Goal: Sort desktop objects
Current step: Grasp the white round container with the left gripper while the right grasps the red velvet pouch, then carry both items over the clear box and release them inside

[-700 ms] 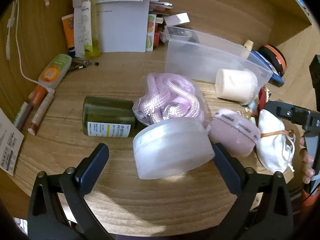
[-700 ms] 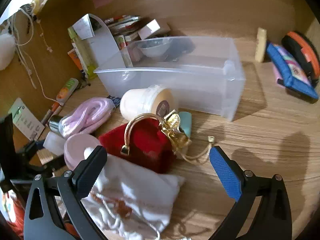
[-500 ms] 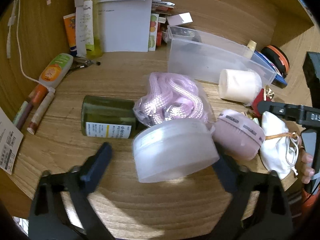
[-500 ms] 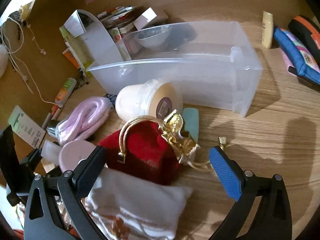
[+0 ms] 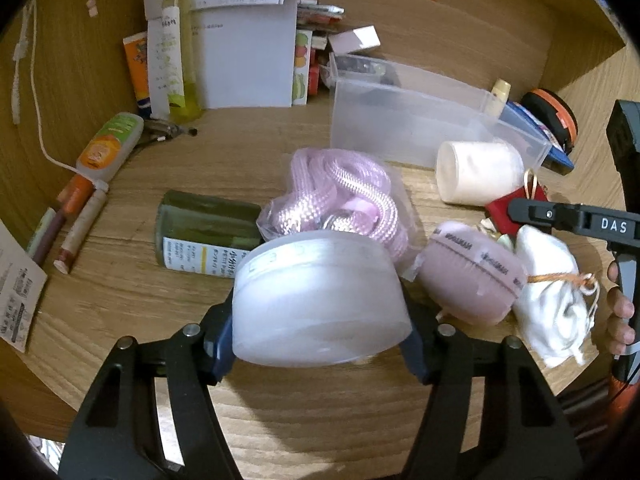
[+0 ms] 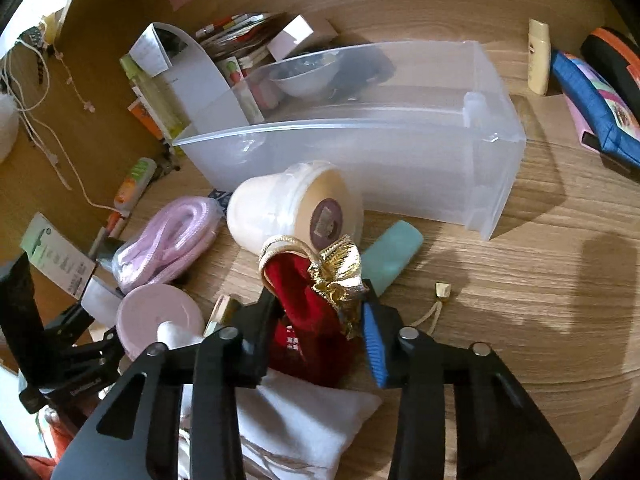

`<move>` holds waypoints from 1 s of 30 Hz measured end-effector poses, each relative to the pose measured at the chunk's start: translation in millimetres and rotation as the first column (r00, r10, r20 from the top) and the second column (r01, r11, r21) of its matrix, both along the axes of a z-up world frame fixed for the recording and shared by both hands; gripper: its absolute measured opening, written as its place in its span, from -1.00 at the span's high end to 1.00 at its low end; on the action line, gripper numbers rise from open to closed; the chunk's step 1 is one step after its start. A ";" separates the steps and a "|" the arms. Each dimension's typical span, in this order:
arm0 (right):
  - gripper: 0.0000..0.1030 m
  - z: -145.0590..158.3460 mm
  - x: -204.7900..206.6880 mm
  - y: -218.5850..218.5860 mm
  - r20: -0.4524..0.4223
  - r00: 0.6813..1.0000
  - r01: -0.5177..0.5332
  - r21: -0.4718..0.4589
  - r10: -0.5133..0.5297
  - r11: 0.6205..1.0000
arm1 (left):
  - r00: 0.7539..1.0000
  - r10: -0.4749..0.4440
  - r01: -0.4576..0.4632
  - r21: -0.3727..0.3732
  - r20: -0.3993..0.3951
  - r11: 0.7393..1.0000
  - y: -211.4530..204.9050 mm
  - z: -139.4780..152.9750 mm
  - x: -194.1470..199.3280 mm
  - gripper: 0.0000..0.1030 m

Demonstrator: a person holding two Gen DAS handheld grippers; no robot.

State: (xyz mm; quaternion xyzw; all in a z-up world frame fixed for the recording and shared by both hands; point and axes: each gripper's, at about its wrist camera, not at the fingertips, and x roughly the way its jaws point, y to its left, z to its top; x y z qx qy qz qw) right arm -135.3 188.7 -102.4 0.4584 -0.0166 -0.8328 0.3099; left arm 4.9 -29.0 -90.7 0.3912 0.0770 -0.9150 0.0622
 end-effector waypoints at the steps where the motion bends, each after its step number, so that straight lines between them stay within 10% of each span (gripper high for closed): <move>1: 0.38 1.1 1.8 0.7 -0.006 1.000 -0.001 0.002 0.001 1.000 | 1.000 -0.001 0.001 -0.005 -0.010 1.000 0.3 3.7 2.0 -0.28; 30: 0.47 86.3 0.4 56.4 -0.227 0.969 0.087 -0.050 -0.097 0.995 | 0.988 -0.079 0.078 -0.012 -0.131 0.997 -13.3 94.7 -17.9 -0.28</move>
